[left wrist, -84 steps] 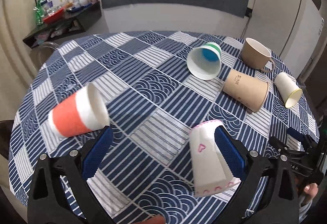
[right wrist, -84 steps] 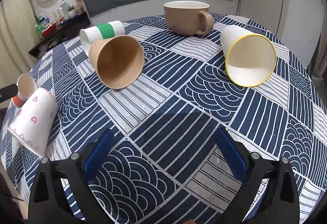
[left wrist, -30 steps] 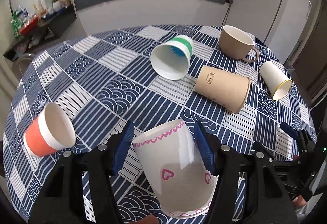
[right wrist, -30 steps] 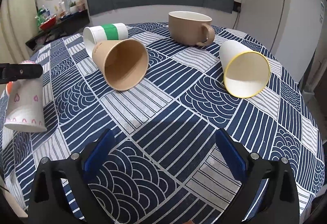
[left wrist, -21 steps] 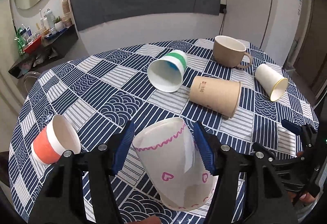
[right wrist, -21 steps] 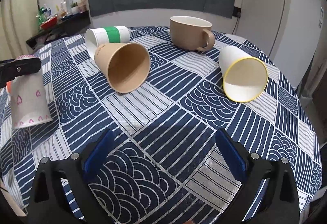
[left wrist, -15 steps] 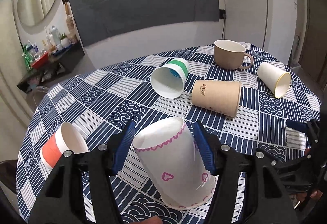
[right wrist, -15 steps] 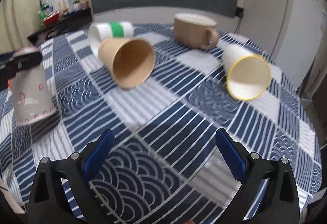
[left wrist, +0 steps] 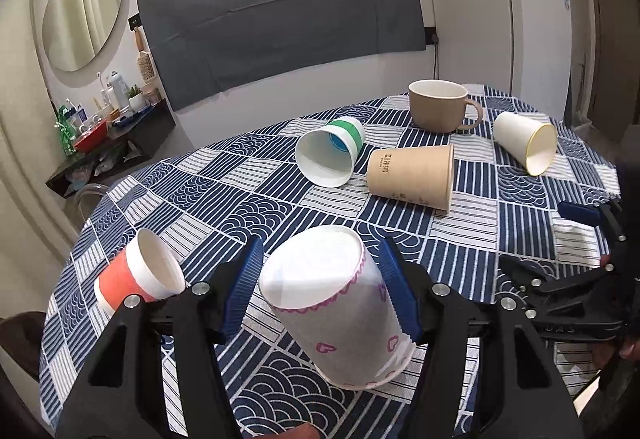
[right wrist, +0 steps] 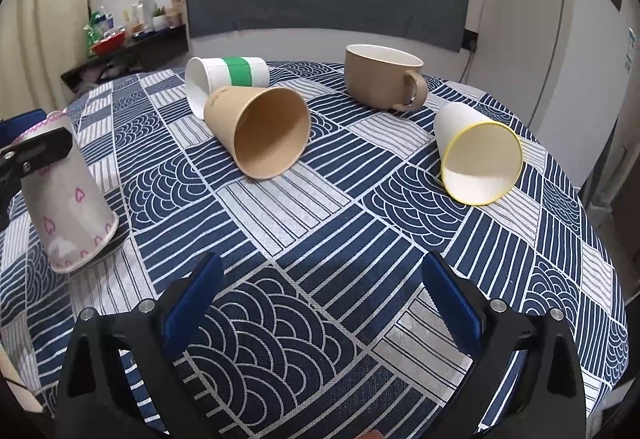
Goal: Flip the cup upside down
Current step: 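Lower the pink-heart cup mouth-down onto the cloth and open the right tool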
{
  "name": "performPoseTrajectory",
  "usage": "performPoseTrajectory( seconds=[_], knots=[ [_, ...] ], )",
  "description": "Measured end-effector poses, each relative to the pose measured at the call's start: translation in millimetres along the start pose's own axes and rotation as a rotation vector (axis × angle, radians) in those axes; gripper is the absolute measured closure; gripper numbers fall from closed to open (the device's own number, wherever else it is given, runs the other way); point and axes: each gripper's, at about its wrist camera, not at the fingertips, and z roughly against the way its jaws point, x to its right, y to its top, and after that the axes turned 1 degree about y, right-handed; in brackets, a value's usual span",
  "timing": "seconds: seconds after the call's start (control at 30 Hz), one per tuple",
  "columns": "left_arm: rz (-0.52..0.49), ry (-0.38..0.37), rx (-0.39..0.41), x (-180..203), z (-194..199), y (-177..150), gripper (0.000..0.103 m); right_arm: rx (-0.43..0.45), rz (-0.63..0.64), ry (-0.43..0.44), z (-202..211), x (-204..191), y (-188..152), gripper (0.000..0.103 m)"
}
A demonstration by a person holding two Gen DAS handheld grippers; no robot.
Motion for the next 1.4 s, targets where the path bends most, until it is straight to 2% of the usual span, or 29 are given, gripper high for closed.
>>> performPoseTrajectory(
  seconds=[0.17,0.3,0.4,0.53,0.63,0.7,0.83,1.13,1.4],
  knots=[
    [0.006,-0.032,0.005,0,8,-5,0.042,-0.001,-0.005,-0.011,0,0,0,0.008],
    [0.034,-0.05,0.002,-6,13,-8,0.03,-0.007,-0.001,-0.029,0,-1,0,0.008],
    [0.05,-0.058,0.007,-13,17,-10,0.029,-0.008,0.001,-0.046,-1,-2,0,0.008],
    [0.063,-0.057,0.023,-21,25,-14,0.018,0.032,-0.022,-0.081,6,-2,-1,0.008],
    [0.074,-0.049,0.053,-30,35,-21,0.01,0.046,-0.073,-0.041,14,2,0,0.008],
    [0.083,-0.049,0.063,-34,38,-24,0.01,0.05,-0.106,0.008,20,4,2,0.008],
    [0.103,-0.059,0.063,-42,41,-33,0.008,0.064,-0.132,0.042,32,1,8,0.008],
    [0.133,-0.104,0.079,-59,56,-56,0.006,0.091,-0.094,0.062,57,-26,9,0.008],
    [0.119,-0.074,0.076,-63,62,-83,0.006,0.091,-0.033,0.078,72,-53,-3,0.008]
  ],
)
